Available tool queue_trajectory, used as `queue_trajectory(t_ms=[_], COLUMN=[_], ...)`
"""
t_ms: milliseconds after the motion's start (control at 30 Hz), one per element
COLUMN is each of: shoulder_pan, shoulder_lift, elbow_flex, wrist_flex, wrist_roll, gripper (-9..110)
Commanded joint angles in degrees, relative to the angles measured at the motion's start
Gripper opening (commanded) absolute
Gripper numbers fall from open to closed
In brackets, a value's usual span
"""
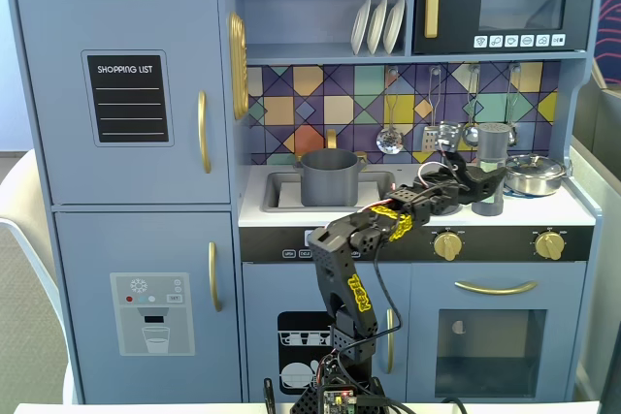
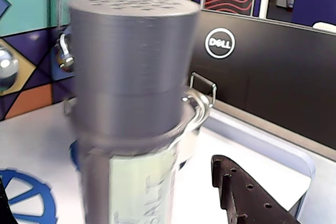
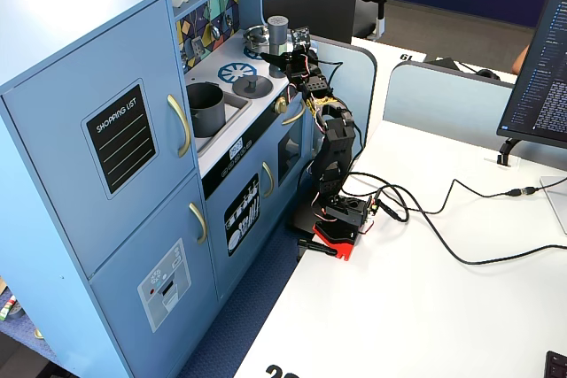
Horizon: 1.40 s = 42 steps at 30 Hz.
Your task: Put salt in the gray recipient
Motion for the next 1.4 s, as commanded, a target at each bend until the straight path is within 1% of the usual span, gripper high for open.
queue_trajectory(t_ms=[0, 167, 367, 533, 600, 633, 700, 733, 833, 933, 967, 1033, 1167, 1233, 1367], shoulder_pan=[0.5, -0.2, -1.4, -2.7, -3.5, -3.9, -4.9, -5.4, -6.0, -6.4, -6.7, -7.7, -13.2, -17.9, -28.7], shoulder_lift=[-4.0, -11.4, -16.9, -21.7, -23.0, -23.6, -23.6, -23.6, -22.1, -17.6, -15.3, -10.2, 0.1, 3.8, 8.4], elbow_flex=[-8.5, -16.4, -22.0, -28.3, -30.1, -30.8, -30.8, -30.8, -30.8, -31.6, -32.2, -33.7, -33.0, -33.0, -33.0], wrist_flex=[-2.6, -2.1, -2.5, 0.0, 0.0, -0.2, -1.7, -3.1, -7.9, -7.6, -4.7, 4.8, 19.2, 24.6, 30.5], wrist_roll=[1.4, 2.5, 2.8, 3.3, 3.2, 2.7, 2.0, 2.5, 5.9, 7.9, 9.6, 14.4, 27.6, 36.4, 58.9], gripper=[56, 54, 51, 47, 40, 31, 9, 0, 0, 0, 0, 0, 0, 0, 0])
